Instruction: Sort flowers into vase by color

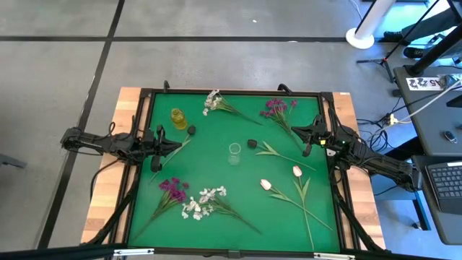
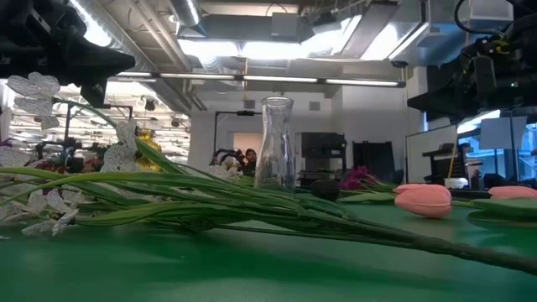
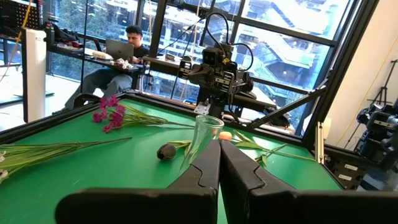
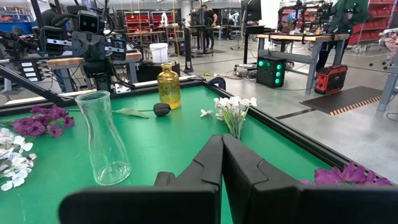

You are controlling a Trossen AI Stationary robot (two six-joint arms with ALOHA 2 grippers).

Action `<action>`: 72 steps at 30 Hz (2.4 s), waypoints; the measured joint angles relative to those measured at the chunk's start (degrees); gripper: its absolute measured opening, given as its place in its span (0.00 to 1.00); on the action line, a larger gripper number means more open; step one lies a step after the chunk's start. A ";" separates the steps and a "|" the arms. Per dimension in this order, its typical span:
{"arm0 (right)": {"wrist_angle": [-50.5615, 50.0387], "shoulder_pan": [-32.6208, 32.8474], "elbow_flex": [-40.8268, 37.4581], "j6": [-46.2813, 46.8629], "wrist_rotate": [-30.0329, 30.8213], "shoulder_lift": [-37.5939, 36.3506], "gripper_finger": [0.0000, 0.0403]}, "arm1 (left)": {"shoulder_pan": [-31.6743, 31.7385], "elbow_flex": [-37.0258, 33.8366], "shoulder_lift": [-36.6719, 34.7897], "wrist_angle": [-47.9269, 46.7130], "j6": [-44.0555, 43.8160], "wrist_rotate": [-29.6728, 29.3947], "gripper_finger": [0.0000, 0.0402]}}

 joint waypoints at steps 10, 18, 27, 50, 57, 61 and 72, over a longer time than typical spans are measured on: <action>0.01 0.00 -0.01 -0.01 0.00 -0.01 0.02 | 0.00 0.00 -0.01 0.00 0.00 0.01 0.00; 0.00 0.02 -0.01 0.00 0.00 -0.01 0.02 | 0.00 0.01 -0.01 0.00 -0.01 0.00 0.00; 0.02 -0.01 -0.01 -0.02 0.00 0.01 0.02 | -0.01 0.01 0.00 -0.01 0.00 0.01 0.00; 9.85 0.01 3.97 1.38 -1.51 -0.01 0.02 | -0.01 0.01 0.00 0.01 0.00 0.01 0.00; 9.88 0.01 9.62 1.39 -5.92 -0.05 0.02 | -0.01 -0.01 -0.02 0.01 0.00 0.01 0.00; 9.48 0.02 12.72 2.81 -6.45 0.36 0.02 | -0.01 0.01 -0.01 0.01 0.00 0.01 0.00; 0.99 0.02 19.03 4.27 -5.25 15.73 0.02 | -0.01 0.01 0.00 0.01 -0.02 -0.01 0.00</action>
